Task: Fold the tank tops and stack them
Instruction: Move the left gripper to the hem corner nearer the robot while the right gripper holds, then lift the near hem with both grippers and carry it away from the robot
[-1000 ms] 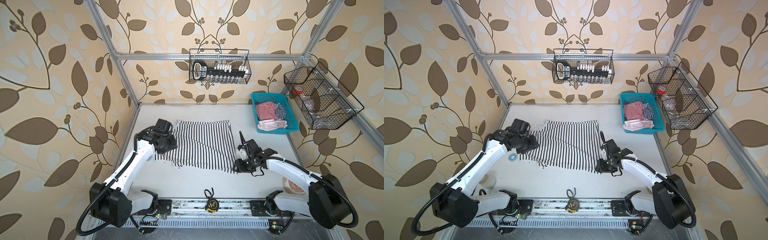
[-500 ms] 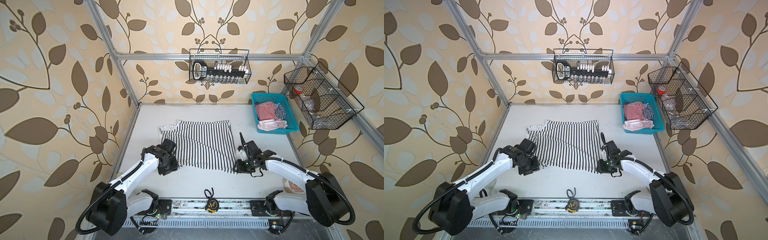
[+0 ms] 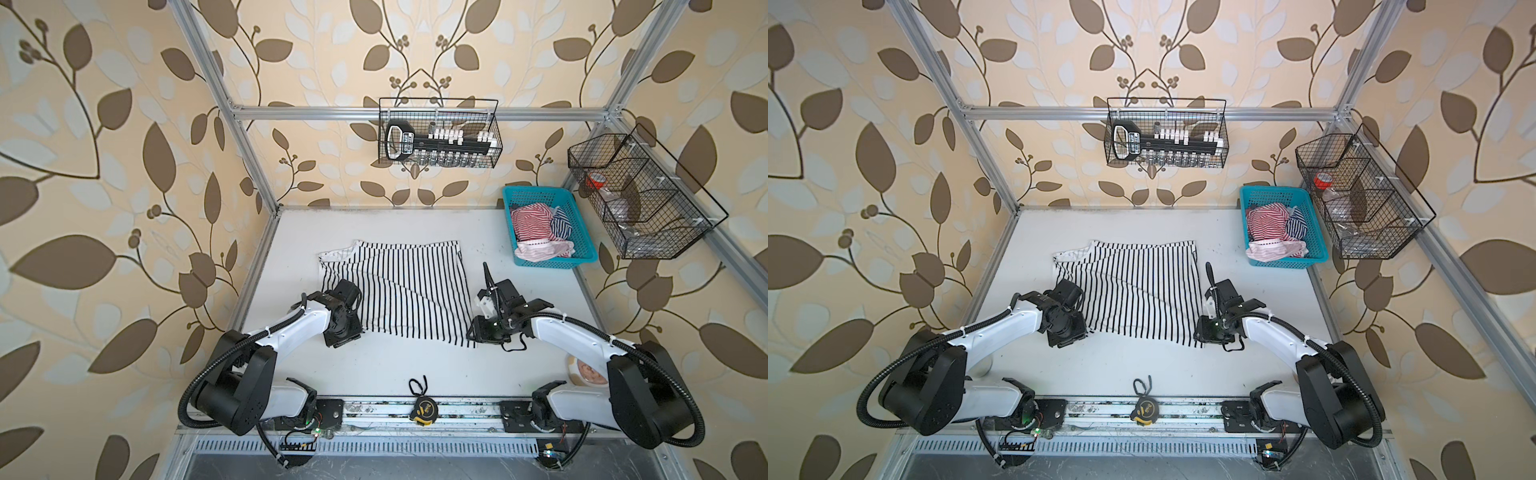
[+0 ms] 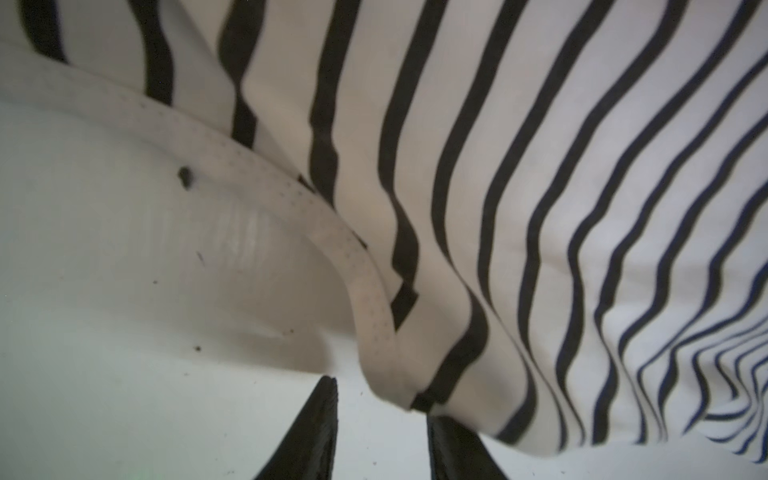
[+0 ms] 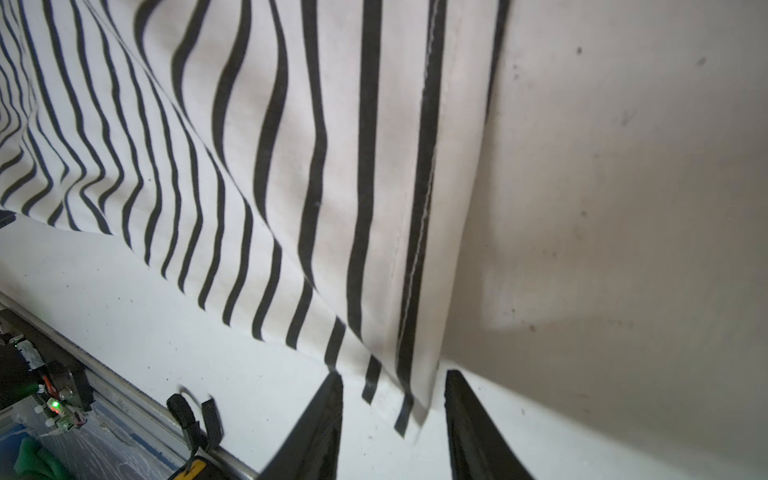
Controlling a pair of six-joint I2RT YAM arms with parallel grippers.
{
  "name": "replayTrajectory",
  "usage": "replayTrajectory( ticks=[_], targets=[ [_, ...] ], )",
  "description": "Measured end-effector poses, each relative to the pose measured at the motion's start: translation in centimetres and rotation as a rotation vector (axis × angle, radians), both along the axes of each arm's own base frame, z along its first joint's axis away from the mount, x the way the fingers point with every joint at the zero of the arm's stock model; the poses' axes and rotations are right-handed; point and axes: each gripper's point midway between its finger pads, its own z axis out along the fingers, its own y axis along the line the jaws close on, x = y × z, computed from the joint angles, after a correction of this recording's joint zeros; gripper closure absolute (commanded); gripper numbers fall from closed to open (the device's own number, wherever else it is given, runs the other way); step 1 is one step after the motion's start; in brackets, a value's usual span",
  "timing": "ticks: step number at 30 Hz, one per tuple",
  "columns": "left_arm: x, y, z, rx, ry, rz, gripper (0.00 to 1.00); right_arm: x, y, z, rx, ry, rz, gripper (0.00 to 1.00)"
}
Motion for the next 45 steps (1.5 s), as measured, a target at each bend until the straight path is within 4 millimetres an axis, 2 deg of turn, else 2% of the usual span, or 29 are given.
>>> replayTrajectory(
  ticks=[4,11,20,25,26,34,45],
  targets=[
    [0.4,-0.1,-0.3,0.0,-0.006,0.003,0.62,0.0,0.2,-0.1,0.009,0.005,0.003,0.59],
    [1.1,-0.4,-0.2,-0.011,-0.031,0.007,0.63,0.0,0.4,-0.1,0.019,0.008,0.009,0.68],
    [1.6,-0.6,-0.2,-0.021,-0.047,0.022,0.79,-0.2,0.6,-0.3,0.021,0.015,0.017,0.85],
    [1.6,-0.6,-0.4,-0.02,-0.044,0.024,1.0,-0.2,0.5,-0.3,0.02,0.014,0.02,0.98],
    [1.7,-0.6,-0.3,-0.02,-0.047,0.014,1.0,-0.3,0.5,-0.3,0.02,0.017,0.016,1.0],
    [0.9,-0.4,0.1,-0.012,-0.037,-0.01,1.0,-0.1,-0.4,1.1,0.023,-0.022,-0.008,1.0],
    [-0.8,-0.5,3.9,-0.082,-0.101,-0.043,1.0,-1.0,-1.2,3.4,0.024,-0.07,-0.036,1.0]
  ],
)
